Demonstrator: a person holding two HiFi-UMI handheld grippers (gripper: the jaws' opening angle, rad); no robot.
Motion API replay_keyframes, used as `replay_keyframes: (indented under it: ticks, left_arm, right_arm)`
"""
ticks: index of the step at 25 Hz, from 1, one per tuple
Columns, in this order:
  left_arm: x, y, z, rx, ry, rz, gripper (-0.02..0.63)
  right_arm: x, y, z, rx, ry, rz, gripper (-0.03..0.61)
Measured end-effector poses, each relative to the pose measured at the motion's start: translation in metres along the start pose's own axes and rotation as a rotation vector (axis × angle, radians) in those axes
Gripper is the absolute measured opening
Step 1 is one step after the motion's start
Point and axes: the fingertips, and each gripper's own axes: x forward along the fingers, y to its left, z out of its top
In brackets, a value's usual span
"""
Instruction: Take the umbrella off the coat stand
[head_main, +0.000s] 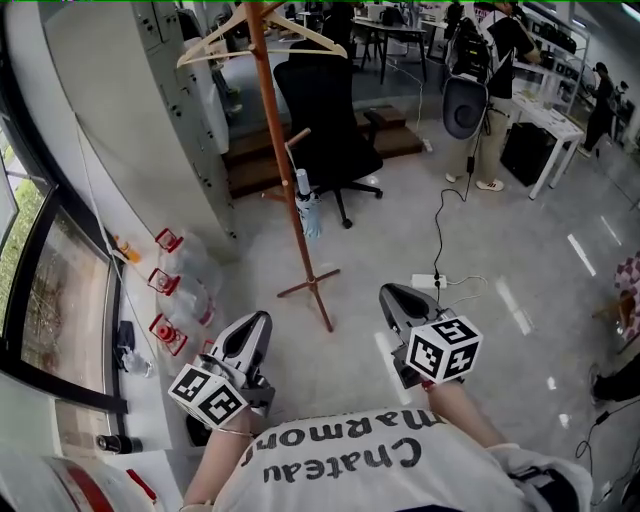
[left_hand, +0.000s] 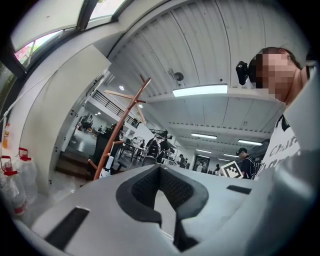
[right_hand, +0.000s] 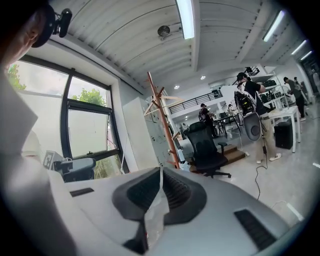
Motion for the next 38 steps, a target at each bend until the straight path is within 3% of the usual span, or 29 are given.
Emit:
replay_keyframes:
  ticks: [5,9,24,31,38]
  left_arm:
    - [0.001,0.03,0.007,-0.022,-0.021,-0.05,0.023]
    - [0.003,0.041,0.001,-0.025,-0.011,-0.068,0.023]
    - [0.044,0.101,0.009,-0.03,-0.029,0.011,0.023]
    - [0.097,0.153,0.038,-0.069,-0.053,0.076,0.023]
    - [0.154,0.189,0.067,-0.044,-0.089,0.124,0.023]
  right_arm:
    - [0.034,0.01,-0.008,-0.019,0.026,0.002,0.037]
    - [0.049,0.01,-0.023,0.031,0.055,0.004,0.037]
    - [0.132,-0.012,-0.011,0.064,0.086,0.057,0.037]
    - [0.209,-0.045,0.029,0.07,0.117,0.097,0.037]
    - [0.276,-0.08,0.079,0.06,0.1,0.174,0.037]
